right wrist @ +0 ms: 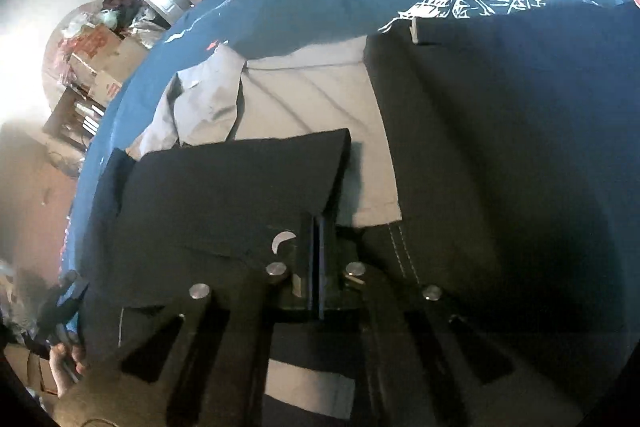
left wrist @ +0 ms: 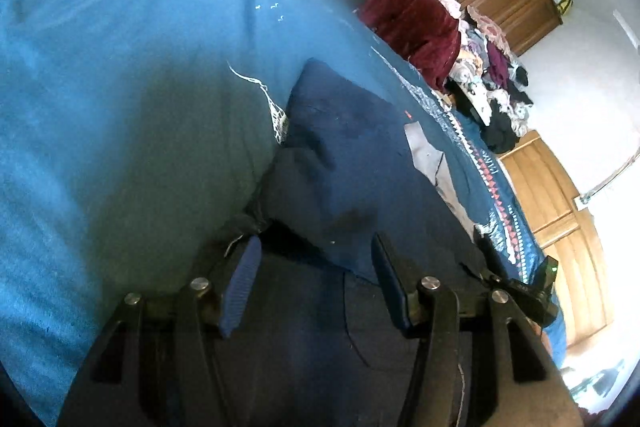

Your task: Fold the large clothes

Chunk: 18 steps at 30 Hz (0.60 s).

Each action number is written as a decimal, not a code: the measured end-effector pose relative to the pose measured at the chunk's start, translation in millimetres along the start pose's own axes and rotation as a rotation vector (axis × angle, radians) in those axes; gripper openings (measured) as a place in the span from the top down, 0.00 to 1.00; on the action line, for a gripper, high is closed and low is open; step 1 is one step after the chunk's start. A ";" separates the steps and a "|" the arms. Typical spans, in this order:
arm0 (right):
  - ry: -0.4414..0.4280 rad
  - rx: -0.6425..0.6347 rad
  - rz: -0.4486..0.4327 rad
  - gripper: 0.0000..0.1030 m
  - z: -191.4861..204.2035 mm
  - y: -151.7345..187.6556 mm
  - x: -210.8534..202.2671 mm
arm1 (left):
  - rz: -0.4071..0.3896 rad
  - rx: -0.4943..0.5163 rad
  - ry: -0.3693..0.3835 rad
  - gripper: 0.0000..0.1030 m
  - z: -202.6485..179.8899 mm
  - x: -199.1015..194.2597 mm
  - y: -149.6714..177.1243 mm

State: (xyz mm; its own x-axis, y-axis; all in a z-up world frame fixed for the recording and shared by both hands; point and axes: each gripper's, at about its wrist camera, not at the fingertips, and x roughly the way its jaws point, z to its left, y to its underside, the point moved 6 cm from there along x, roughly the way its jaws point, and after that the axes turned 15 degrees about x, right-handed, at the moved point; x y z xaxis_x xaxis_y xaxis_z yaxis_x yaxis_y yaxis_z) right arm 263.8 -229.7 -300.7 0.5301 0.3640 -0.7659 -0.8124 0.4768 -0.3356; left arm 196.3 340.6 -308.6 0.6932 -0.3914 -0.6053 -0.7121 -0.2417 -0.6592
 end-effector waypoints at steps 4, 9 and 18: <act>0.012 -0.066 -0.092 0.71 10.2 -2.7 -25.5 | -0.004 0.082 -0.051 0.41 -21.4 -10.4 -9.2; -0.061 -0.038 -0.021 0.59 4.6 13.3 -10.6 | -0.090 0.319 -0.039 0.14 -82.6 -14.6 -57.4; -0.155 0.134 -0.121 0.50 -81.2 -20.0 -123.1 | 0.239 0.303 -0.148 0.13 -55.4 96.5 -41.2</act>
State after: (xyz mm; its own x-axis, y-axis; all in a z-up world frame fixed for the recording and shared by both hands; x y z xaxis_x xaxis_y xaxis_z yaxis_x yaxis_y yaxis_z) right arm 195.1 -349.0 -244.2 0.6609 0.4117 -0.6274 -0.7067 0.6228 -0.3357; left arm 286.4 263.6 -315.1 0.5369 -0.2674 -0.8001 -0.8049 0.1216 -0.5808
